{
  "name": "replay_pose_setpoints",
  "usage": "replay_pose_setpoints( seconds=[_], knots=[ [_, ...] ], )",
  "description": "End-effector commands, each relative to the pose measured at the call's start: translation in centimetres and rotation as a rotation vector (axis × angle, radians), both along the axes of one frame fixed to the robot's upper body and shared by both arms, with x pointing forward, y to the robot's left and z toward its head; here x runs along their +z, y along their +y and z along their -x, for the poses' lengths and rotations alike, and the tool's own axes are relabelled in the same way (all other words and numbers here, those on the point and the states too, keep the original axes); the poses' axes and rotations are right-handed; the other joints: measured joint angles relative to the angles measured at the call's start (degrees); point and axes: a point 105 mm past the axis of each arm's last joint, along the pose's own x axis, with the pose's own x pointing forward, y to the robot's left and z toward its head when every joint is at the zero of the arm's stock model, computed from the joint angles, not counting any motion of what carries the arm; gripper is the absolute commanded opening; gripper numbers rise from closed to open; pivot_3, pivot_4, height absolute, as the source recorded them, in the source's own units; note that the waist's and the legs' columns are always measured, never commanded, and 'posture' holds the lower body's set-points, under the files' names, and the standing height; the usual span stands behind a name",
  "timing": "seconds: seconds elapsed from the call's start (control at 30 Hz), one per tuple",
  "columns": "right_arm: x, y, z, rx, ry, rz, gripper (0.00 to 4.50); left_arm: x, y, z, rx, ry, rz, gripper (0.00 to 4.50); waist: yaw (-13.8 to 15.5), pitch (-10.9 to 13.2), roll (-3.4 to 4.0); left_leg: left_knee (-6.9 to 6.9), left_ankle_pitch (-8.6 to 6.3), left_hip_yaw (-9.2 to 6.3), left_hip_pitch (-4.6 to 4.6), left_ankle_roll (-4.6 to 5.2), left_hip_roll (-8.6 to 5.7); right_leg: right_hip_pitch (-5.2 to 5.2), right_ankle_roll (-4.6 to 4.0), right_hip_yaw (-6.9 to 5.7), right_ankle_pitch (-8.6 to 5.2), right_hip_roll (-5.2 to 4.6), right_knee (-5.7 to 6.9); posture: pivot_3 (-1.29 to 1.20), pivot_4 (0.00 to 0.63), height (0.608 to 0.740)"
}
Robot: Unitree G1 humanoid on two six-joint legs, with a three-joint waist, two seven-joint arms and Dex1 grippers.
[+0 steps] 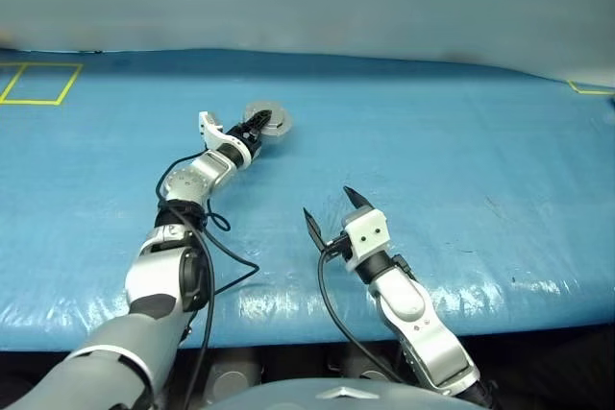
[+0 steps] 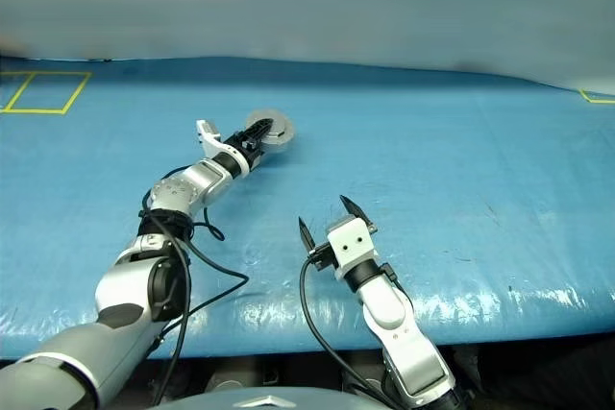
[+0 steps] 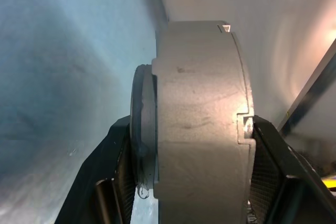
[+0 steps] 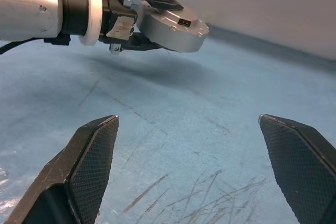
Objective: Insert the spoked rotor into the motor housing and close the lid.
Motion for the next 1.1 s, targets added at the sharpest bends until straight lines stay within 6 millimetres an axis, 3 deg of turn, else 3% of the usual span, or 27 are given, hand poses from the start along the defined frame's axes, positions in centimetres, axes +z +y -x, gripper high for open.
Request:
replay_pose_setpoints(
  seconds=[0.03,0.27,0.3,0.43,0.47,0.63,0.83,0.97,1.1],
  knots=[
    [0.3,-0.3,-0.1,-0.023,-0.048,0.002,4.50,1.8,-0.8,-1.0,-0.007,-0.055,-0.025,2.34,0.0,0.0,0.00,-0.01,0.00,0.00,-0.01,0.00,0.00,-0.01,0.00,0.00,0.00,0.00,0.00,0.00,0.150,0.740],
    [-0.6,-0.2,0.0,-0.041,-0.006,-0.036,4.50,-1.1,-1.1,-0.9,0.000,0.059,-0.120,2.34,0.0,0.0,-0.03,0.00,0.01,0.02,-0.01,-0.02,0.02,-0.02,0.01,-0.01,-0.01,-0.02,0.03,0.00,0.150,0.740],
    [-0.7,-0.1,0.0,-0.040,0.001,-0.039,4.50,-1.6,-0.8,-0.7,-0.003,0.077,-0.138,3.09,0.0,0.0,-0.02,0.02,0.01,0.01,0.01,-0.02,0.03,0.01,0.01,-0.02,-0.01,-0.02,0.04,0.00,0.150,0.740],
    [-0.9,0.2,-0.1,-0.034,0.017,-0.044,4.50,-3.2,0.8,-0.1,0.000,0.136,-0.202,4.33,-0.2,0.0,-0.03,0.03,0.03,0.02,0.16,-0.05,0.04,0.09,0.01,0.01,-0.01,-0.01,0.11,0.00,0.150,0.740],
    [-1.0,0.3,0.0,-0.029,0.026,-0.051,4.50,-3.8,1.5,0.3,-0.010,0.149,-0.230,4.43,-0.4,0.0,-0.02,0.03,0.03,0.02,0.23,-0.06,0.05,0.14,0.01,0.02,-0.01,-0.01,0.11,0.00,0.150,0.740],
    [-1.3,1.0,-0.2,0.001,0.057,-0.079,4.50,-6.9,4.8,3.0,-0.046,0.252,-0.321,4.43,-1.7,0.0,-0.05,-0.18,-0.09,0.14,1.25,0.10,0.47,0.95,0.00,0.07,-0.24,0.02,0.17,0.00,0.150,0.740],
    [-1.8,2.1,-0.4,0.052,0.098,-0.086,4.50,-10.1,8.1,8.3,-0.066,0.372,-0.441,4.43,-2.0,-0.6,0.16,-0.29,-0.04,0.25,1.98,-0.06,0.65,1.33,-0.53,0.10,-0.45,-0.06,0.42,0.00,0.150,0.740],
    [-1.9,2.3,-0.5,0.063,0.122,-0.116,4.50,-10.5,9.1,11.1,-0.093,0.351,-0.602,4.43,-2.1,-1.3,0.28,-0.31,-0.06,0.26,2.20,-0.19,0.77,1.23,-0.70,0.10,-0.46,-0.27,0.45,0.00,0.150,0.740],
    [-1.7,1.6,-0.8,0.049,0.148,-0.180,4.50,-8.7,8.9,14.1,-0.100,0.040,-0.950,4.43,-2.4,-1.5,0.49,-0.54,-0.23,0.52,2.42,-0.56,0.89,1.18,-1.18,0.31,-0.32,-0.32,0.45,0.00,0.150,0.740]
  ],
)
